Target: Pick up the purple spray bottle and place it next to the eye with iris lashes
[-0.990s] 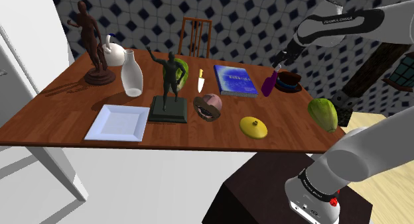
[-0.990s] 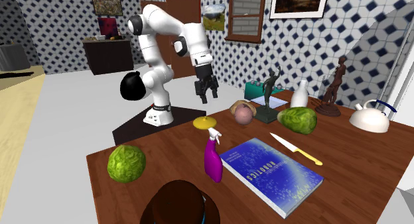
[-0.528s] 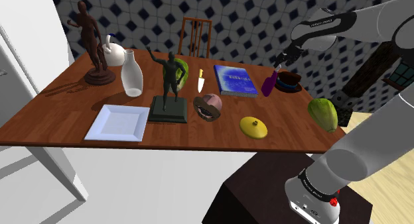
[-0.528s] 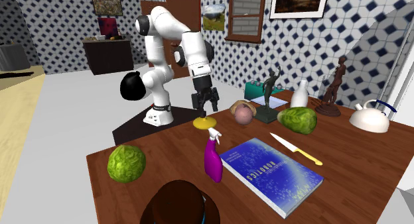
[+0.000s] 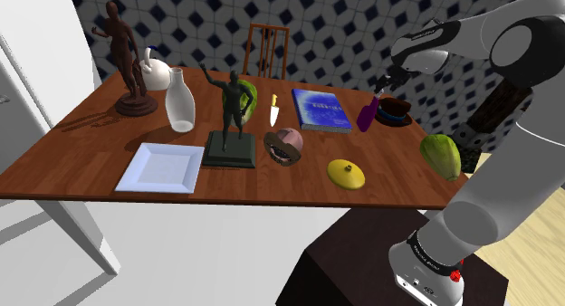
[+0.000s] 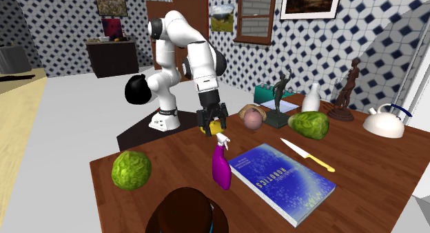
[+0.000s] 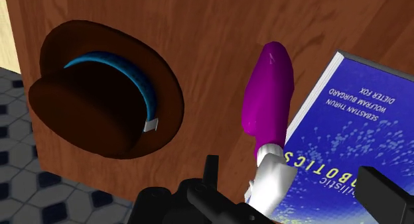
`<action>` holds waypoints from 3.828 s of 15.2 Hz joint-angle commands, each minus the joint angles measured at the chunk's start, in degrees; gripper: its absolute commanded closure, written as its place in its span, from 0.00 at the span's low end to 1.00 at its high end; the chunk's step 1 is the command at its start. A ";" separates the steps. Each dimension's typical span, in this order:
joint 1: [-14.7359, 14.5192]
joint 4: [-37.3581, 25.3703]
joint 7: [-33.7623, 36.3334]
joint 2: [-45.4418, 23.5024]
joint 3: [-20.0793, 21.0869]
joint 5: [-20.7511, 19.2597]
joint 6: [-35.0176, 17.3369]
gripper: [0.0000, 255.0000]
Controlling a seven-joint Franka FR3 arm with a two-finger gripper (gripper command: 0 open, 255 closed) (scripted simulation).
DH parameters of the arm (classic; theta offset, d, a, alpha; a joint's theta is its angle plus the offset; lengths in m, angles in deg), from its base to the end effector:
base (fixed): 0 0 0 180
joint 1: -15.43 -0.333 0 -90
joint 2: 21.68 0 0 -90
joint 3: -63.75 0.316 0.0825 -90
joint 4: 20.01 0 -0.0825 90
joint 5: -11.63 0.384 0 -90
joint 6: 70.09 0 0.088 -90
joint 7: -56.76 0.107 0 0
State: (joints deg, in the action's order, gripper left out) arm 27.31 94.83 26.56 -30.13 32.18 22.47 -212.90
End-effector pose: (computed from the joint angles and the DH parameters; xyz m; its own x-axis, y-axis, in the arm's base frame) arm 0.4501 -0.4131 0.4331 0.8898 -0.2967 0.3469 -0.3513 -0.9303 0.1054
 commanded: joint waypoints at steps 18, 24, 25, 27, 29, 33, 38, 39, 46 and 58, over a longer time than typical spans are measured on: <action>1.04 -0.67 -2.28 -3.69 0.92 3.40 -2.38 1.00; 0.69 -1.70 -1.29 -2.54 0.46 2.07 -0.42 1.00; 0.59 -2.06 -0.97 -2.18 0.33 1.65 0.24 1.00; 0.40 -2.83 -0.38 -1.48 0.10 0.85 1.57 1.00; 0.24 -3.66 0.17 -0.83 -0.10 0.12 2.93 1.00; 0.00 -5.48 1.14 0.33 -0.41 -1.18 5.68 1.00; -0.20 -8.07 2.13 1.50 -0.66 -2.47 9.21 1.00; -0.23 -8.63 2.30 1.70 -0.70 -2.69 9.93 1.00; -0.32 -12.95 3.23 2.69 -0.89 -3.82 15.04 1.00; -0.06 -22.16 3.93 2.71 -1.15 -4.30 24.25 1.00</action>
State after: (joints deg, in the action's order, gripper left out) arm 27.16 73.58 30.54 -27.15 31.06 18.01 -189.35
